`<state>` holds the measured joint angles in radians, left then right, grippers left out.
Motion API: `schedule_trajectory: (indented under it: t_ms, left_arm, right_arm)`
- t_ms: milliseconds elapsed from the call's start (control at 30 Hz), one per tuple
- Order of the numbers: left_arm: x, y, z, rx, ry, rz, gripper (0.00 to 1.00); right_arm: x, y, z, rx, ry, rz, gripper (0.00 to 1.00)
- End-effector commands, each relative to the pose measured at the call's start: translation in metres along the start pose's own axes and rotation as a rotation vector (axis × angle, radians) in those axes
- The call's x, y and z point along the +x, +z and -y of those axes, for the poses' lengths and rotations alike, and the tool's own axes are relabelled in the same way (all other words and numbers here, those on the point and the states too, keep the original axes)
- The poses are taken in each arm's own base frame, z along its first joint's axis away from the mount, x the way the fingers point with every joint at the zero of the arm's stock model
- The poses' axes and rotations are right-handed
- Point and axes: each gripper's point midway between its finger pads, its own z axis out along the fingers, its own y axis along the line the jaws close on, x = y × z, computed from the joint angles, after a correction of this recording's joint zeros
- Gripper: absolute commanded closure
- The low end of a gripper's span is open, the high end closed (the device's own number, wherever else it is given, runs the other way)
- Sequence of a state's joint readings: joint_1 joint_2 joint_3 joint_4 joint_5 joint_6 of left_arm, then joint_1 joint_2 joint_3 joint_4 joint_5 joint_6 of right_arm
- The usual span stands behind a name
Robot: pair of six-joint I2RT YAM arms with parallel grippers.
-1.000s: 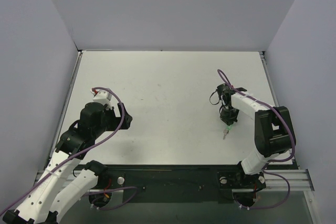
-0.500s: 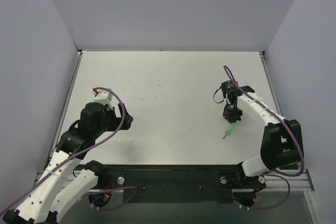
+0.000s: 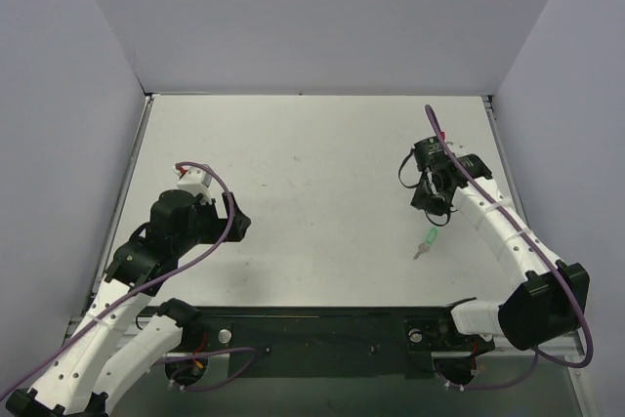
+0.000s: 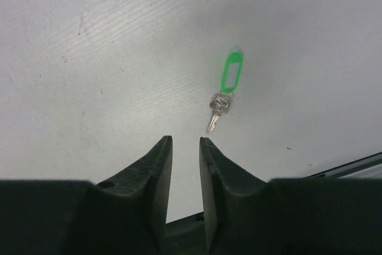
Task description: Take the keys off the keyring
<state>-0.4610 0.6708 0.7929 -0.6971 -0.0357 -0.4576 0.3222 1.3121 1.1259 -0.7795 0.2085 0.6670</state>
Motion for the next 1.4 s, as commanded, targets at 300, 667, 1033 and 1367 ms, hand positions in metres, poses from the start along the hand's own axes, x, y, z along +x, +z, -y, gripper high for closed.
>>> schedule_trajectory:
  t_ms: [300,667,1033,1367]
  left_arm:
    - [-0.011,0.000,0.008,0.043,0.016,0.044,0.03]
    - [-0.012,-0.001,0.008,0.042,0.019,0.049,0.03]
    - [-0.013,-0.002,0.008,0.043,0.019,0.054,0.03]
    - [-0.014,-0.003,0.008,0.042,0.019,0.059,0.03]
  right_arm:
    - [0.022,0.044,0.043,0.264,-0.065,-0.106,0.46]
    - [0.037,0.087,0.058,0.366,-0.078,-0.225,0.46]
    - [0.047,0.105,0.075,0.476,-0.114,-0.243,0.50]
    - [0.046,0.104,0.077,0.495,-0.104,-0.226,0.57]
